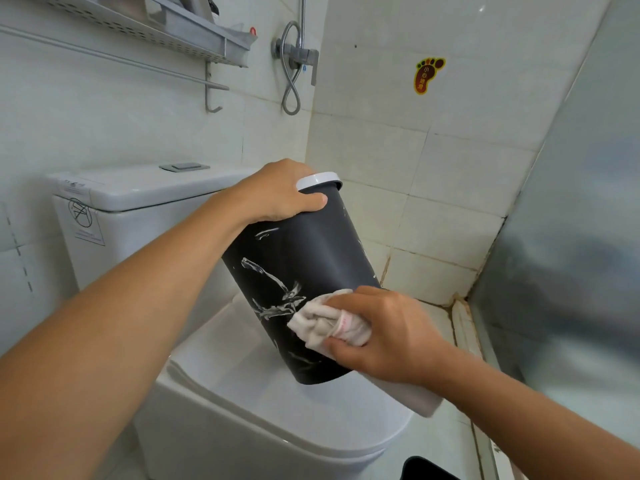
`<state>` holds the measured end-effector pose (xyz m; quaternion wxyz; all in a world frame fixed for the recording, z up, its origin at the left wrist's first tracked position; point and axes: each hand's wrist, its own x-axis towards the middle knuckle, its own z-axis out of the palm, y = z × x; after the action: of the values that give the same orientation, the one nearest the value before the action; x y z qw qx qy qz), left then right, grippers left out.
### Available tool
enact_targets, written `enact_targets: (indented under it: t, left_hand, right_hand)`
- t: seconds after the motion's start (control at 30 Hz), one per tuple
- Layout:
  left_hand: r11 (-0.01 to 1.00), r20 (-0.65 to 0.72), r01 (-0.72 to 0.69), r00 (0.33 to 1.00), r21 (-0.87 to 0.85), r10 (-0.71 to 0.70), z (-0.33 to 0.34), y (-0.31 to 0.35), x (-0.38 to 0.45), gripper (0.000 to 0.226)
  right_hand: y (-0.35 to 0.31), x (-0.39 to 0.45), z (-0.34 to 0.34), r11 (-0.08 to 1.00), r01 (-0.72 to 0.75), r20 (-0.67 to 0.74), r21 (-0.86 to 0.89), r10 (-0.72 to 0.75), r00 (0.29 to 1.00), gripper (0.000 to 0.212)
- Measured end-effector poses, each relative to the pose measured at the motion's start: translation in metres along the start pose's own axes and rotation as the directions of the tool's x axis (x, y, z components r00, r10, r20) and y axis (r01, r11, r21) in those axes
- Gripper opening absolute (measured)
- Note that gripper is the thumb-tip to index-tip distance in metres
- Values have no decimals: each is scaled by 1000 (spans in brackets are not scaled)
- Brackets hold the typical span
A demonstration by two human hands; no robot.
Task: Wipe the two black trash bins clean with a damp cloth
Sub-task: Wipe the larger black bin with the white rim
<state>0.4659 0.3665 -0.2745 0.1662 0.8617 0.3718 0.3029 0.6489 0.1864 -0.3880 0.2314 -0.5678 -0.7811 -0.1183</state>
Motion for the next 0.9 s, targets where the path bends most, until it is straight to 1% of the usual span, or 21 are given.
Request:
enact_targets:
  t: [0.1, 0.17, 0.2, 0.23, 0.27, 0.33, 0.37, 0.4, 0.47, 0.53, 0.57, 0.6, 0.63, 0.67, 0.73, 0.77, 0.8, 0.83, 0.9]
  left_hand:
    - [1000, 2, 13, 1000, -17, -13, -1, -2, 0, 27]
    - [1000, 4, 11, 1000, -14, -11, -1, -2, -2, 29]
    - [1000, 2, 10, 1000, -16, -10, -2, -2, -3, 29]
    - [1000, 2, 9, 1000, -24, -9, -2, -2, -3, 25]
    - [999, 0, 8, 1000, -36, -8, -3, -3, -4, 22]
    - [999, 1, 6, 1000, -54, -6, -4, -2, -6, 22]
    - [999, 0, 6, 1000, -53, -6, -3, -2, -6, 23]
    - [999, -4, 5, 1000, -42, -5, -3, -1, -6, 25]
    - [1000, -12, 2, 1000, -28, -3, -3, -1, -7, 26]
    - [999, -10, -5, 1000, -47, 5, -4, 0, -8, 25]
    - [998, -6, -9, 1000, -57, 9, -4, 0, -9, 25]
    - [998, -5, -14, 1000, -60, 14, -4, -1, -10, 24]
    - [998, -5, -18, 1000, -58, 18, -4, -2, -10, 24]
    - [998, -6, -20, 1000, -57, 20, -5, -3, -10, 24]
    - [998, -11, -12, 1000, -62, 11, -5, -9, -9, 24]
    - [998, -15, -2, 1000, -66, 1, -6, -12, -8, 26]
    - [997, -20, 8, 1000, -71, -9, -7, -14, -8, 28]
    - [997, -25, 13, 1000, -73, -15, -7, -15, -8, 30]
    - [997, -34, 21, 999, -74, -23, -8, -17, -8, 30]
  right_hand:
    - [6, 17, -5, 992, -122, -173, 45, 128, 977, 47]
    - [5, 21, -2, 985, -155, -243, 74, 169, 955, 42]
    - [3, 17, 0, 988, -135, -230, 77, 149, 962, 42]
    - [-2, 10, 2, 994, -93, -180, 64, 103, 978, 45]
    - [-6, 2, 5, 999, -38, -104, 34, 41, 994, 48]
    - [-11, -16, 13, 997, 69, 17, -45, -68, 998, 51]
    - [-11, -21, 14, 995, 77, 23, -58, -75, 997, 50]
    - [-8, -20, 14, 999, 37, 0, -39, -38, 999, 49]
    - [1, -9, 10, 996, -85, -112, 37, 88, 990, 51]
    - [14, 7, 3, 973, -213, -254, 85, 228, 940, 52]
    - [18, 15, 0, 955, -272, -294, 116, 295, 909, 51]
    - [20, 18, -1, 941, -308, -303, 143, 338, 891, 50]
    - [17, 17, 1, 941, -303, -303, 150, 336, 892, 49]
    - [11, 13, 5, 957, -263, -296, 124, 289, 911, 49]
    - [-3, -5, 13, 994, -112, -240, 20, 113, 964, 49]
    - [-6, -14, 17, 999, -37, -190, -28, 31, 981, 49]
    - [-5, -20, 20, 998, 10, -142, -58, -18, 990, 50]
    - [-1, -21, 20, 998, 12, -116, -65, -19, 993, 50]
    - [10, -11, 14, 996, -93, -161, 0, 92, 983, 50]
